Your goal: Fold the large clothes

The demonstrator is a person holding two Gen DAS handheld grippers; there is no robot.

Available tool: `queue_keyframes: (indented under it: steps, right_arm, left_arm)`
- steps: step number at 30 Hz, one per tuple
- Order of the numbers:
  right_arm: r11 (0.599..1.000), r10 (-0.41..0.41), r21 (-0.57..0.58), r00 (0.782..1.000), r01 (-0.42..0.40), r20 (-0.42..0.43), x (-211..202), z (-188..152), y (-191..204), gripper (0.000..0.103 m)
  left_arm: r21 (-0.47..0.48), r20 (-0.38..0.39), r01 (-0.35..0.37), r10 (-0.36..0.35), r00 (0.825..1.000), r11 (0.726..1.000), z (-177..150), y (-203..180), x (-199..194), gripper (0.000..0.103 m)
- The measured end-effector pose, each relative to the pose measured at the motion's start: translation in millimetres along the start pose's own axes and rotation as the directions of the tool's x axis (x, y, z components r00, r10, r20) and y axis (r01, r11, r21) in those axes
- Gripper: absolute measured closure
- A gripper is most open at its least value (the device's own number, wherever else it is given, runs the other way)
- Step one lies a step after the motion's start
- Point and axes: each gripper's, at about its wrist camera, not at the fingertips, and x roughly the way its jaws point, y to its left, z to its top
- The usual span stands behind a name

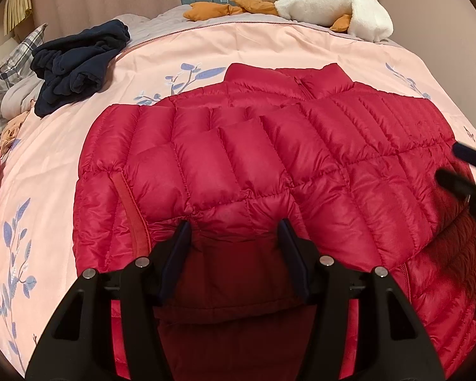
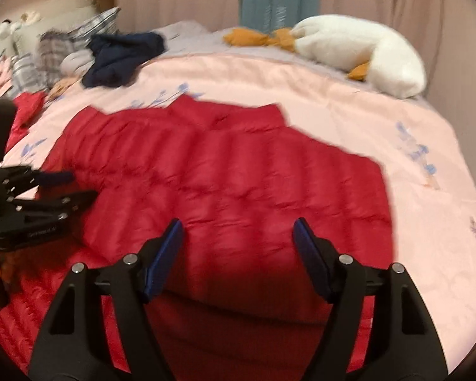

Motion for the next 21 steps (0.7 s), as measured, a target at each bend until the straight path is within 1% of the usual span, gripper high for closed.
queue_keyframes:
  steps: [2, 4, 5, 8, 11, 16, 21]
  right_arm:
    - [0.998, -0.032, 0.055, 0.999, 0.033, -0.025, 4, -1, -17, 0.03]
    - [0.994, -0.062, 0.087, 0.995, 0.069, -0.081, 16, -8, -34, 0.03]
    - [0.994, -0.055, 0.093, 0.994, 0.064, -0.093, 20, -13, -40, 0.03]
    - [0.992, -0.037, 0.118, 0.995, 0.047, -0.089, 19, -21, -50, 0.03]
    - [0.984, -0.028, 0.172, 0.996, 0.043, -0.086, 13, -23, -60, 0.03]
    - [0.982, -0.051, 0.178, 0.994, 0.067, -0.093, 4, -28, -62, 0.028]
    - [0.975, -0.05, 0.21, 0.995, 0.068, -0.092, -8, -32, -68, 0.028]
  left_arm:
    - [-0.001, -0.001, 0.0, 0.0, 1.0, 1.0, 0, 0, 0, 0.045]
    - [0.001, -0.002, -0.001, 0.001, 1.0, 1.0, 0, 0, 0, 0.045]
    - [0.002, -0.003, -0.001, 0.001, 1.0, 1.0, 0, 0, 0, 0.045]
    - [0.007, -0.003, -0.005, 0.005, 1.0, 1.0, -1, 0, -1, 0.045]
    - [0.008, -0.006, -0.013, 0.013, 1.0, 1.0, -3, 1, -3, 0.043]
    - [-0.003, -0.012, -0.02, 0.02, 1.0, 1.0, -8, 4, -10, 0.04]
    - [-0.014, -0.016, -0.027, 0.027, 1.0, 1.0, -14, 7, -21, 0.039]
